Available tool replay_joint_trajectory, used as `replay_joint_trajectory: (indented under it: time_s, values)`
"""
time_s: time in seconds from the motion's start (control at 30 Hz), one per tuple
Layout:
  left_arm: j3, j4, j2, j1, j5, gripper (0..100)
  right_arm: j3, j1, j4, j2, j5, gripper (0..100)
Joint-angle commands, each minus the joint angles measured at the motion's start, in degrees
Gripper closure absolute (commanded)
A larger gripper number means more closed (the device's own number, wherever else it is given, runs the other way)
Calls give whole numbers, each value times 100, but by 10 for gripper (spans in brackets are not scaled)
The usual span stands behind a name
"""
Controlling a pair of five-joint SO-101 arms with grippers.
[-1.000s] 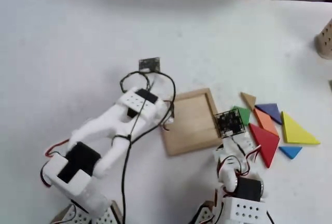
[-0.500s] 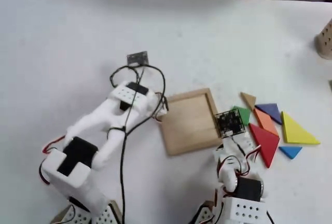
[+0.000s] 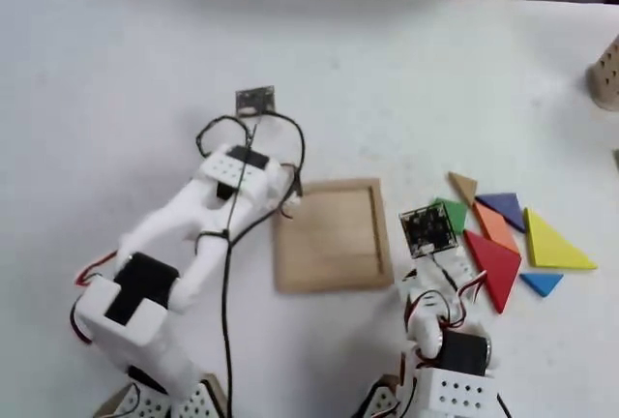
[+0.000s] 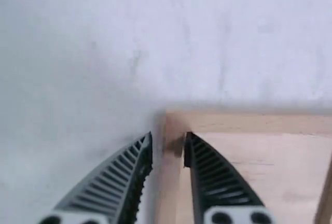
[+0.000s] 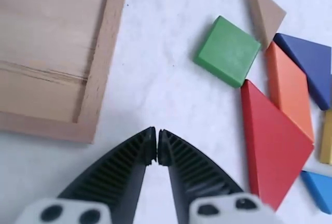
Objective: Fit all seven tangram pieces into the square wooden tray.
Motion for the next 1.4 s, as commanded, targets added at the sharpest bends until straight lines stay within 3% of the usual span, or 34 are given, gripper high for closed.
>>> replay_joint_trajectory:
  time_s: [0.0, 0.27, 0.33, 0.57, 0.73, 0.83, 0.9, 1.13, 1.37]
  values:
    - [-571, -123, -31, -312, -220, 846, 44, 13, 13, -75, 88, 981]
    - [-835, -79, -84, -567, -220, 707, 44, 22, 13, -75, 88, 981]
    - [-853, 281, -92, -532, -220, 698, 44, 22, 13, -75, 88, 981]
    - [-651, 1371, -251, 435, -229, 714, 44, 22, 13, -75, 88, 981]
    - [-413, 1354, -233, 514, -316, 906, 44, 22, 13, -75, 88, 981]
    - [-404, 1310, -224, 391, -914, 981, 44, 22, 13, -75, 88, 981]
    - [-387, 1284, -215, 338, -1213, 955, 44, 13, 13, -75, 88, 981]
    - [-193, 1125, 180, 295, -1240, 848, 44, 13, 13, -75, 88, 981]
    - [-519, 1415, 426, 295, -1248, 842, 44, 13, 13, -75, 88, 981]
